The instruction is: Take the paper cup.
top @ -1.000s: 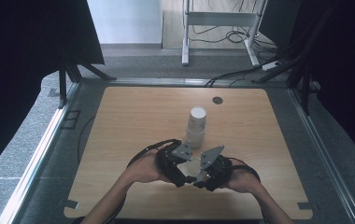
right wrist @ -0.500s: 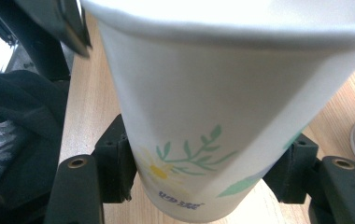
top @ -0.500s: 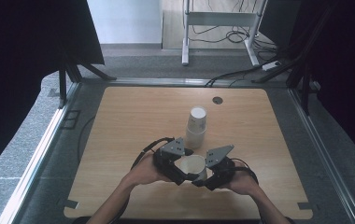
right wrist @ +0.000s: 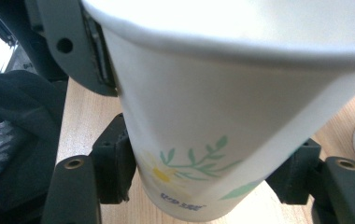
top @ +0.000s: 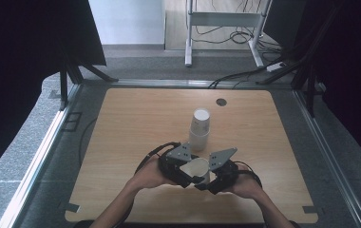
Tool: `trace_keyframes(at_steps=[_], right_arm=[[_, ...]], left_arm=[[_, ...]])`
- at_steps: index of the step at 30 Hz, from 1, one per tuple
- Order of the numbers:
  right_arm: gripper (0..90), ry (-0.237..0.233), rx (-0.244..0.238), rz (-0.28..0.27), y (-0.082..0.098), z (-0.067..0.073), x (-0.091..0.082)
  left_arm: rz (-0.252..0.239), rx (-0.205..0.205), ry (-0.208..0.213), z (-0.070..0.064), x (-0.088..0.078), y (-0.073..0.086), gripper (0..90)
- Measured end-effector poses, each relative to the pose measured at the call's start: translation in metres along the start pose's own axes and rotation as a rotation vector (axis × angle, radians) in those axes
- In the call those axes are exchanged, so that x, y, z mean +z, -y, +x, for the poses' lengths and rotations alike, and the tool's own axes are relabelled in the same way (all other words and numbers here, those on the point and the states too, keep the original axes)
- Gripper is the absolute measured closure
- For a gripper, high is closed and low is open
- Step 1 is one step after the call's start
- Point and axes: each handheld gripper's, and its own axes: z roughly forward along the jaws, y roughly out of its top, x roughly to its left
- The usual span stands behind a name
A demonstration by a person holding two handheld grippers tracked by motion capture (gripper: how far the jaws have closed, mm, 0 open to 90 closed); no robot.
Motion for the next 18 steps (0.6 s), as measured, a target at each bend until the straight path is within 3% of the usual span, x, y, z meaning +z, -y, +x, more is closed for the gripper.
trace_keyframes(at_steps=[8, 18], right_arm=[[16.3, 0.060, 0.009, 0.024, 0.002, -0.001, 0.000], [13.0, 0.124, 0.050, 0.048, 0.008, -0.005, -0.003]], left_arm=[[0.056, 0.008, -0.065, 0.001, -0.006, -0.004, 29.1], [0.107, 0.007, -0.126, 0.004, -0.013, -0.005, 29.1]])
